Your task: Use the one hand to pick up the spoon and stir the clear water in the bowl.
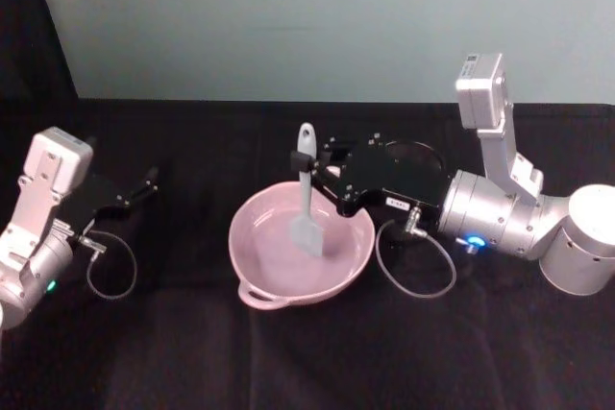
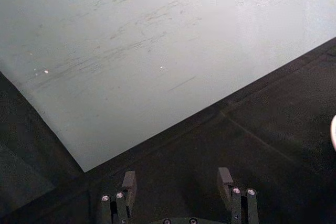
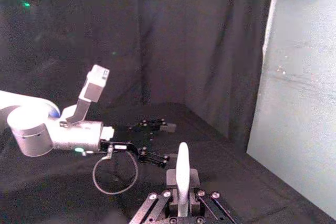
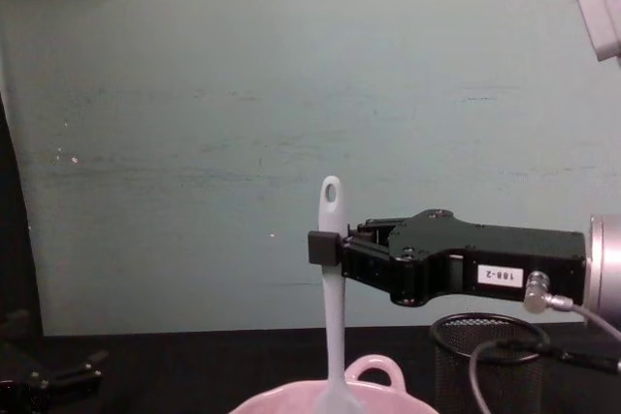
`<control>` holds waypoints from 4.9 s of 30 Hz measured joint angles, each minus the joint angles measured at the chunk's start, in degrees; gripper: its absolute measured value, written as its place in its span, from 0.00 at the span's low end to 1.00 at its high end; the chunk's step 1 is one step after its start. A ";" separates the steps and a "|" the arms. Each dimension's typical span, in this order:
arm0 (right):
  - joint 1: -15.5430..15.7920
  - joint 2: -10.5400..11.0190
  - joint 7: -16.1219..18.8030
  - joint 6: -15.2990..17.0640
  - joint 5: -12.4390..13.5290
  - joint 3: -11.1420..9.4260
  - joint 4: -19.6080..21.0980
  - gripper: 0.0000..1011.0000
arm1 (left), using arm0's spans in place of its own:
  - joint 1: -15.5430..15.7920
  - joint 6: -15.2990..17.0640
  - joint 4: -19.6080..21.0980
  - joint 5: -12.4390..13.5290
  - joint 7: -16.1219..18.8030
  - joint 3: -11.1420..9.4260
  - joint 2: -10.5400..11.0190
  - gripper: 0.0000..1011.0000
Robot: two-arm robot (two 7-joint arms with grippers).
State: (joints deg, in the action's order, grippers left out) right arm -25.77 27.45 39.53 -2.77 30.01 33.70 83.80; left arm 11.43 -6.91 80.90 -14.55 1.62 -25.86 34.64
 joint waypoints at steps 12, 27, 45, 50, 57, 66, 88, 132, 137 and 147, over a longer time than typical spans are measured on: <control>-0.31 -1.11 2.08 0.29 0.86 1.32 -1.12 0.11 | 0.00 0.00 0.00 0.00 0.00 0.00 0.00 1.00; -3.02 -5.81 2.25 -2.96 -0.55 3.39 -7.25 0.11 | 0.00 0.00 0.00 0.00 0.00 0.00 0.00 1.00; -3.68 -8.37 -4.70 -7.32 -8.88 1.48 -10.87 0.11 | 0.00 0.00 0.00 0.00 0.00 0.00 0.00 1.00; -3.37 -7.43 -4.23 -7.36 -9.21 0.25 -10.76 0.11 | 0.00 0.00 0.00 0.00 0.00 0.00 0.00 1.00; -2.22 -5.58 -1.46 -5.67 -7.41 -1.31 -9.37 0.11 | 0.00 0.00 0.00 0.00 0.00 0.00 0.00 1.00; -0.07 -2.95 2.39 -3.59 -2.87 -2.25 -5.33 0.11 | 0.00 0.00 0.00 0.00 0.00 0.00 0.00 1.00; -1.38 -5.98 2.97 -2.83 0.43 2.00 -6.95 0.11 | 0.00 0.00 0.00 0.00 0.00 0.00 0.00 1.00; 4.15 -2.37 1.23 -4.97 -3.66 -3.10 -1.61 0.11 | 0.00 0.00 0.00 0.00 0.00 0.00 0.00 1.00; 4.07 -2.54 1.96 -3.75 -2.64 -1.69 -1.30 0.11 | 0.00 0.00 0.00 0.00 0.00 0.00 0.00 1.00; 1.77 -4.60 2.11 -3.22 -2.64 0.68 -3.54 0.11 | 0.00 0.00 0.00 0.00 0.00 -0.01 0.00 1.00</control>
State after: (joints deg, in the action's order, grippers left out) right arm -24.00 22.85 41.64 -5.99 27.37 34.38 80.26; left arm 11.43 -6.91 80.90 -14.55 1.62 -25.87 34.65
